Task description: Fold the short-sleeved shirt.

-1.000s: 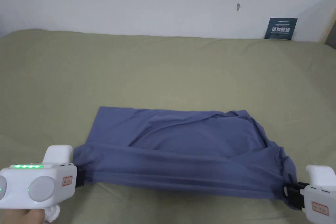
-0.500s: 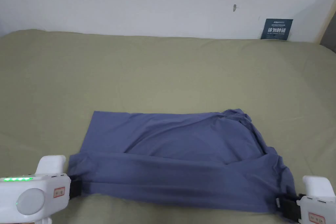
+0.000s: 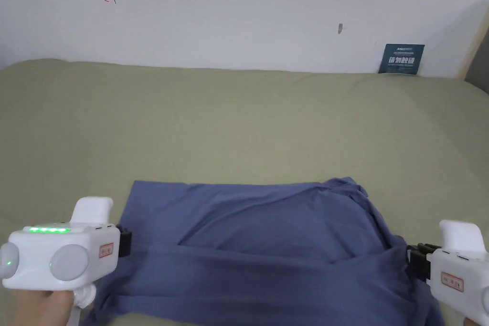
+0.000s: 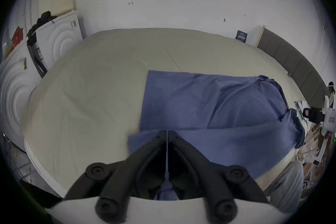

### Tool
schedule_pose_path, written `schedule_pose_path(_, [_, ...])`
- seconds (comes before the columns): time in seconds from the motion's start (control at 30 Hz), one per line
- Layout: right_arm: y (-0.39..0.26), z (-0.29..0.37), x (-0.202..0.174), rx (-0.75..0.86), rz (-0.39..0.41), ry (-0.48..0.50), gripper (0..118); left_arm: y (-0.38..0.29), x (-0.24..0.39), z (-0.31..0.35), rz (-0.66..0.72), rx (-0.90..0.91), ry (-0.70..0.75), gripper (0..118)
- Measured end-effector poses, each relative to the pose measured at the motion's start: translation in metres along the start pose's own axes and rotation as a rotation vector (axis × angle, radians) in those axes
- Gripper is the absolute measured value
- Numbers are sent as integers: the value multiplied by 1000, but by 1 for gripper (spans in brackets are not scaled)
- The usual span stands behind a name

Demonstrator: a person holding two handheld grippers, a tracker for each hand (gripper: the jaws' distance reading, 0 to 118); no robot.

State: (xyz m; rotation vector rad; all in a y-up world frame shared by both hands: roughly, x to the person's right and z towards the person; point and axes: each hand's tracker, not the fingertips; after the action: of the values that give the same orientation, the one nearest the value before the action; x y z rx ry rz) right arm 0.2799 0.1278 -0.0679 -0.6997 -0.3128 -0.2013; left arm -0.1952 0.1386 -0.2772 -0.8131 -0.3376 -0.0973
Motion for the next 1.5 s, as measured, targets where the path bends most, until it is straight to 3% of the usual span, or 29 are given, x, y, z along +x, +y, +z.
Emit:
schedule_pose_path(0.3, [53,-71,-6,-33,30,3,0,87,-17,-100,57,-78,6,3])
schedule_pose_path(0.4, [60,-89,-4,-45,50,-9,0,107,-25,-140,61,-99,67,6])
schedule_pose_path(0.43, [62,-96,-2,-55,52,-12,0,113,-24,-151,64,-108,77,17])
schedule_pose_path(0.5, [64,-108,4,-69,57,-21,0,117,-27,-171,72,-144,85,95])
schedule_pose_path(0.53, [65,-113,6,-76,60,-24,0,116,-27,-181,68,-169,81,118])
schedule_pose_path(0.73, [67,-125,11,-96,58,-42,0,113,-18,-197,41,-205,133,105])
schedule_pose_path(0.8, [72,-127,13,-94,61,-48,0,114,-14,-186,48,-178,113,76])
schedule_pose_path(0.87, [81,-131,15,-98,70,-54,0,114,-11,-170,18,-143,93,1])
schedule_pose_path(1.03, [113,-149,15,-93,73,-48,0,114,-17,-190,-8,-168,91,1])
schedule_pose_path(1.1, [126,-160,18,-117,18,3,5,114,-15,-189,1,-162,92,1])
schedule_pose_path(1.13, [131,-167,19,-150,-15,34,25,112,-14,-190,1,-163,92,1])
schedule_pose_path(1.17, [134,-178,20,-206,-31,49,80,111,-13,-191,-6,-164,95,1])
schedule_pose_path(1.2, [134,-187,20,-237,-32,64,113,111,-12,-191,-18,-163,98,1])
schedule_pose_path(1.23, [137,-187,20,-171,-14,50,116,111,-11,-189,-26,-159,101,1])
schedule_pose_path(1.27, [137,-190,10,-229,-2,23,107,111,-11,-189,-27,-159,101,1])
schedule_pose_path(1.37, [133,-208,3,-281,49,-53,96,109,-13,-191,-12,-163,94,1])
schedule_pose_path(1.4, [129,-231,13,-309,59,-72,83,109,-13,-191,-3,-162,92,1])
schedule_pose_path(1.43, [125,-242,16,-334,61,-68,61,108,-13,-191,3,-161,92,1])
schedule_pose_path(1.5, [121,-238,11,-286,96,-72,46,108,-12,-191,1,-160,91,1])
